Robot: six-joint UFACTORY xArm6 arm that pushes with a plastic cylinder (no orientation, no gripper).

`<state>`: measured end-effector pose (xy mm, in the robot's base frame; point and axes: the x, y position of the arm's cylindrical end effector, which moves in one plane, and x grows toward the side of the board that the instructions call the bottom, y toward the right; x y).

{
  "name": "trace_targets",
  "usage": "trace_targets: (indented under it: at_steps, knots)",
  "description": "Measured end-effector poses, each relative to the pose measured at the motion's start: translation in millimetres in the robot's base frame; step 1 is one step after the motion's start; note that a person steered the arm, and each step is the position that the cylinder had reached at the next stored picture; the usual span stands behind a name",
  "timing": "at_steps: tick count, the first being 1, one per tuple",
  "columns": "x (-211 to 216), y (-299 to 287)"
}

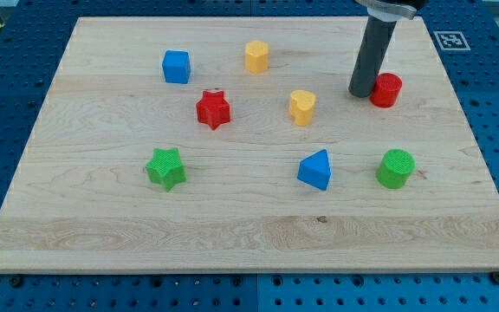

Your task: Move the yellow heart to the red circle

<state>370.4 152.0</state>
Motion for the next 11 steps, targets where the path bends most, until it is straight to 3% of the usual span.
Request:
trace_targets:
  at_steps: [2,3,5,7,11]
  knots:
    - [1,-132]
    - [25,-152]
    - [36,-144]
    - [32,-61]
    - [47,-6]
